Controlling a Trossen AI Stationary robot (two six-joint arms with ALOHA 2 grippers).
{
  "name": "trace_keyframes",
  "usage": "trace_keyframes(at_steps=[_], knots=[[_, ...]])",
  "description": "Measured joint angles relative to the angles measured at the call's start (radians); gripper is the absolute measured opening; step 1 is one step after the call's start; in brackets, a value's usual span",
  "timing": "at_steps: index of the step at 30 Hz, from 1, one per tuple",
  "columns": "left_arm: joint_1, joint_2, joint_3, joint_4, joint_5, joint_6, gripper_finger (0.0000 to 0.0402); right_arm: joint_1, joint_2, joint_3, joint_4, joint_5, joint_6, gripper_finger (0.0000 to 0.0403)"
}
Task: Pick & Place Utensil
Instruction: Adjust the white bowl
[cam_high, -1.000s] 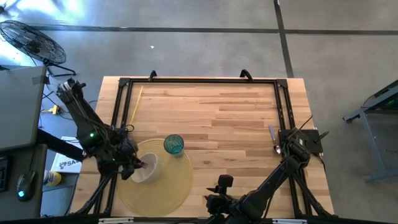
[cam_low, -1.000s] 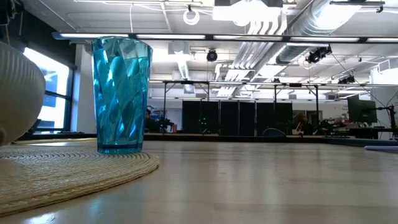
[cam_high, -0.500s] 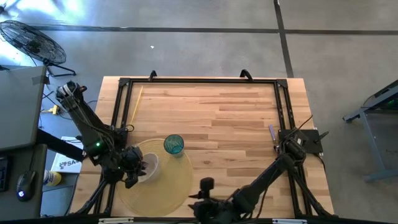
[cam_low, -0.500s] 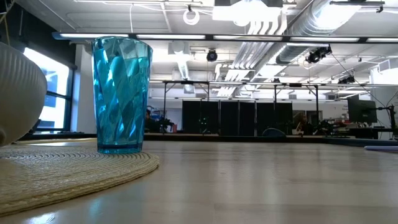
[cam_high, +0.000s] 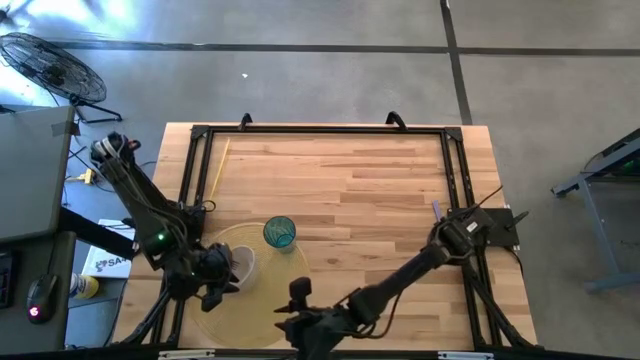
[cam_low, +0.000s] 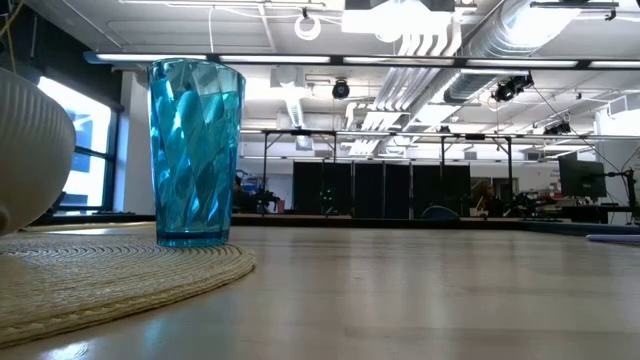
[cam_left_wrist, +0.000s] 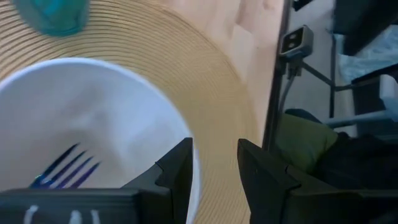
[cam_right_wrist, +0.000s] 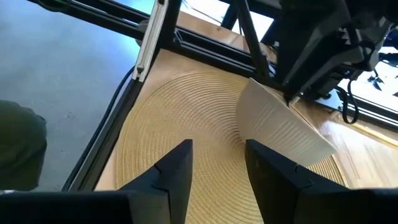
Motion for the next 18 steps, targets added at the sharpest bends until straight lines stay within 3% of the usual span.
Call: trace_keyframes(at_steps=[18], knots=[[0.0,0.125,0.0,0.038,-0.026,0.019,0.0124,-0.014,0.0,0.0,-0.01,-0.001,0.022,0.0141]])
